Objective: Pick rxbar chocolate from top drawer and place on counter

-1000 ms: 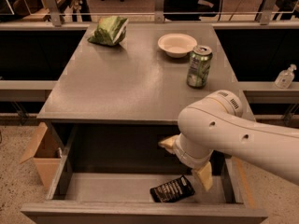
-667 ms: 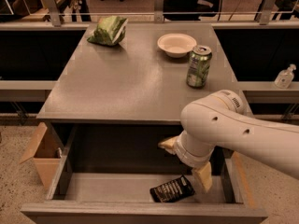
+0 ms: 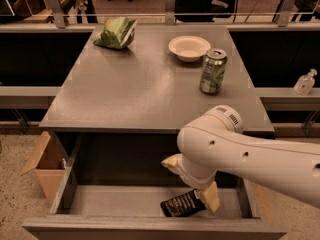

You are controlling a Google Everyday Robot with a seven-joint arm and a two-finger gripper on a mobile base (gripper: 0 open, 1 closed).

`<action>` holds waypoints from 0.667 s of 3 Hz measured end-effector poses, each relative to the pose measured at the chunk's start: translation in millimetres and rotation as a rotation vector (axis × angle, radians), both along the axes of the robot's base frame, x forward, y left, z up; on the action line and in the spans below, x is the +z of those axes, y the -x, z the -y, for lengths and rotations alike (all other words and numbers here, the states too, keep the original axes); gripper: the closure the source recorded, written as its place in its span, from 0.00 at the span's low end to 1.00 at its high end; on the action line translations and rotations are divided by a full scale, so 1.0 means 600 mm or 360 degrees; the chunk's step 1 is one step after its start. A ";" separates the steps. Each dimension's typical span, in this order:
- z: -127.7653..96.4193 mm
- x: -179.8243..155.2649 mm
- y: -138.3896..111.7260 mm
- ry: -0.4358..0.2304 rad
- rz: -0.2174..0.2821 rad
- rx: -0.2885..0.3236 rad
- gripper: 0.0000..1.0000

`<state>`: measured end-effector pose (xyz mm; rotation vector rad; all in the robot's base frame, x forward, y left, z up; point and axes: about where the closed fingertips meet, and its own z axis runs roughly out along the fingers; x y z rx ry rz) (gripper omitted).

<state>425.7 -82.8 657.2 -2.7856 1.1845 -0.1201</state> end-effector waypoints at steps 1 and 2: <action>-0.014 -0.019 0.015 0.0061 0.0006 -0.0018 0.00; -0.020 -0.039 0.025 0.0070 -0.0034 -0.0036 0.00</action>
Offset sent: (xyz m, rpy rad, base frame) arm -0.0208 0.0183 -0.0400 -0.0462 0.0580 -0.0351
